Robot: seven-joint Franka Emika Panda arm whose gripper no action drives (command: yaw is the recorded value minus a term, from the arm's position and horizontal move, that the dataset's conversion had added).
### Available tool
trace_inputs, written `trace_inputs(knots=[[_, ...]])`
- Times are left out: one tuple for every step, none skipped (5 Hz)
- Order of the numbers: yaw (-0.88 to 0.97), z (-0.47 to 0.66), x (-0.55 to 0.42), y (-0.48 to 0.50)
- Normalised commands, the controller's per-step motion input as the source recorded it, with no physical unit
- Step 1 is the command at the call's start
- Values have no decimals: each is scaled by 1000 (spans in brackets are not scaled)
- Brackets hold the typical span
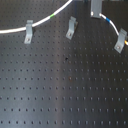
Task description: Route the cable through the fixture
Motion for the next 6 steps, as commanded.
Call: trace_inputs(knots=[[-9,649,-187,-28],[74,358,-299,14],[371,140,-374,70],[451,120,-335,90],[503,128,-261,102],[554,193,-218,112]])
